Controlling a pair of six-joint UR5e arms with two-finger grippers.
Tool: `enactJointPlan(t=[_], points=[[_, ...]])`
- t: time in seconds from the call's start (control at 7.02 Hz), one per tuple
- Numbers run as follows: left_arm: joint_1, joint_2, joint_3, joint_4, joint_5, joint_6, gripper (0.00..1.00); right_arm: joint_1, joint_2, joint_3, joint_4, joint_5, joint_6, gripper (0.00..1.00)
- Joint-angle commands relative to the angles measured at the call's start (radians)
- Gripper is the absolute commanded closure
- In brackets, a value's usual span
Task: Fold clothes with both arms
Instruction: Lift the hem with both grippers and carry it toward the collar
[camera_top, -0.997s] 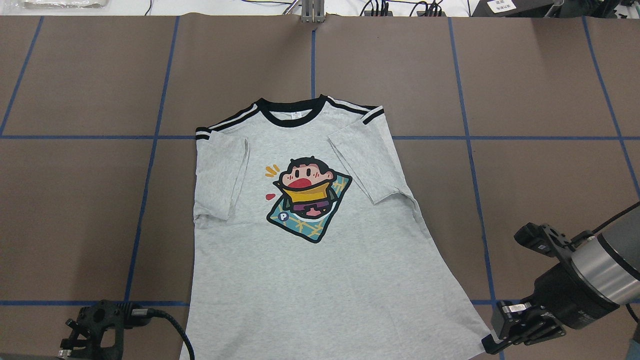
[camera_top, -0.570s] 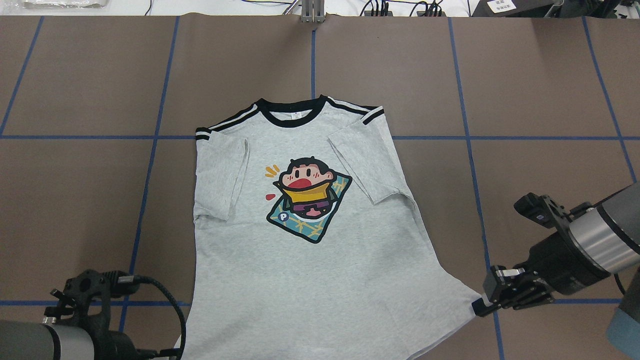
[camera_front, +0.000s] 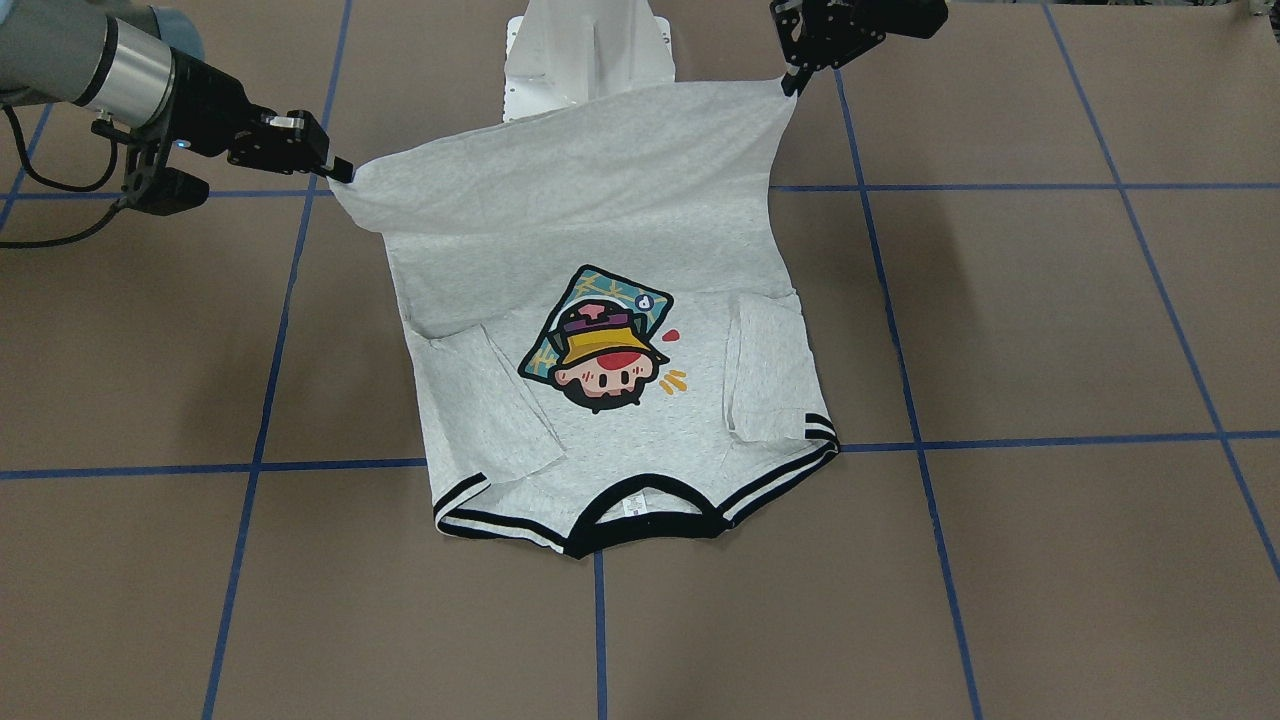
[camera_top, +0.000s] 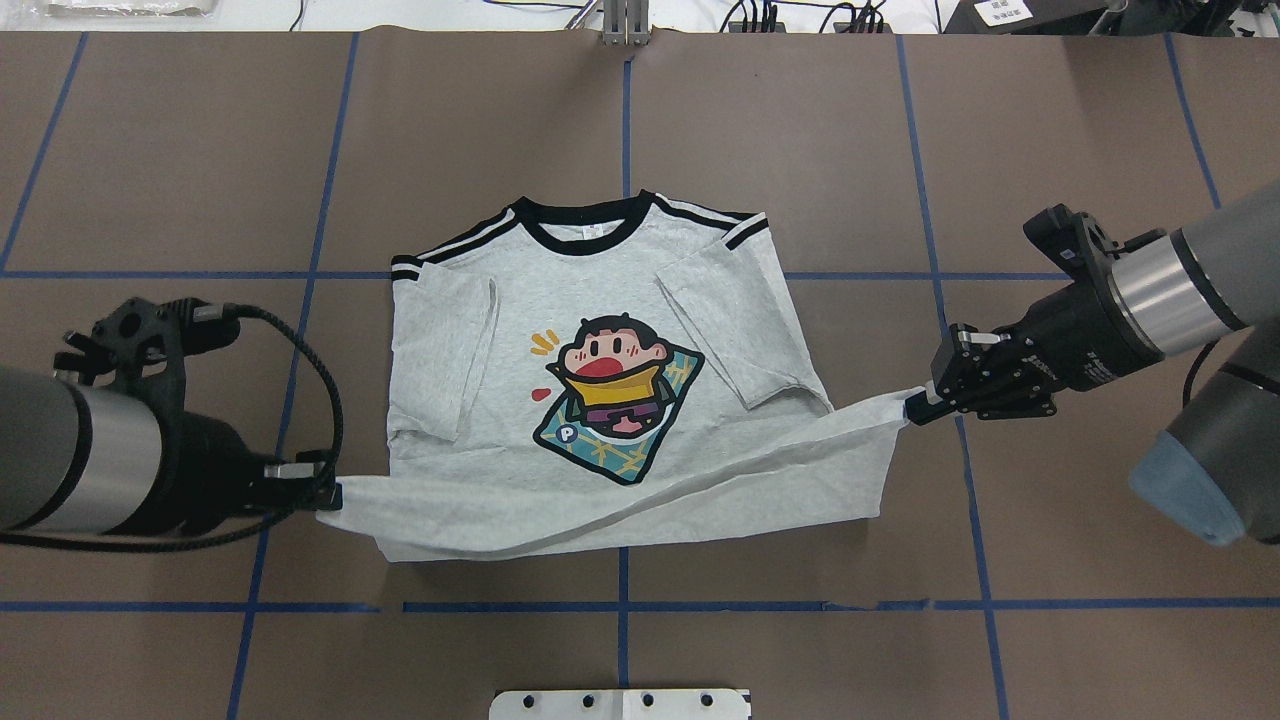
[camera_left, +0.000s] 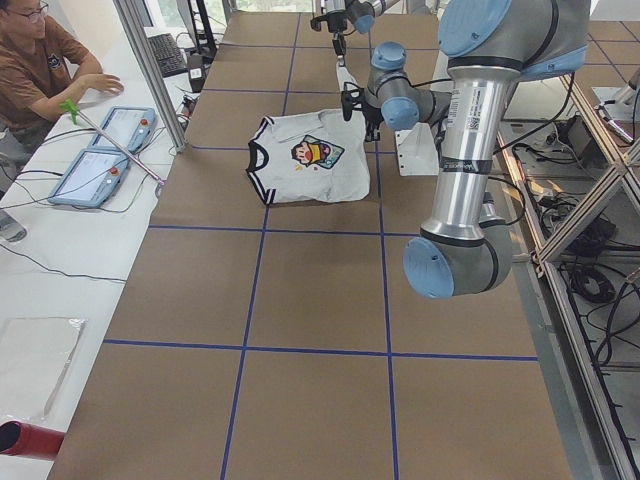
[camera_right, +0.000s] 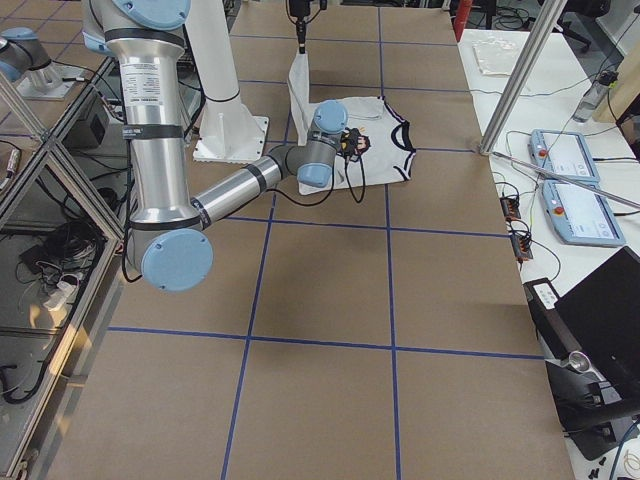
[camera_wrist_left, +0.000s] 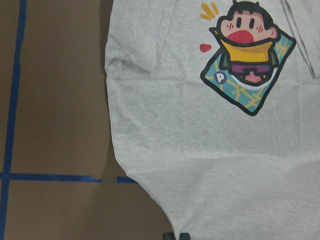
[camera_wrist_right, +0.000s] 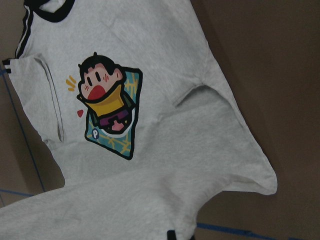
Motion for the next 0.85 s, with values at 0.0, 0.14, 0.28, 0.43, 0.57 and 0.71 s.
enactJointPlan(t=[0.0,0.14,0.28,0.43,0.57,0.71], points=[[-0.099,-0.054,0.144,-0.007,-0.029,0.079,1.0,0.069,0.112,-0.139,-0.005,-0.003,-0.002,1.0],[-0.139,-0.068,0.194,-0.01,-0.029,0.113,1.0,0.086,0.146,-0.19,-0.004,-0.006,-0.005,1.0],[-0.17,-0.089,0.239,-0.011,-0.029,0.151,1.0,0.092,0.184,-0.227,-0.011,-0.018,-0.018,1.0],[-0.188,-0.13,0.297,-0.014,-0.027,0.159,1.0,0.092,0.228,-0.276,-0.012,-0.042,-0.02,1.0],[-0.191,-0.178,0.361,-0.023,-0.025,0.159,1.0,0.092,0.279,-0.33,-0.012,-0.056,-0.02,1.0],[-0.193,-0.183,0.397,-0.065,-0.022,0.157,1.0,0.091,0.313,-0.37,-0.012,-0.072,-0.02,1.0]])
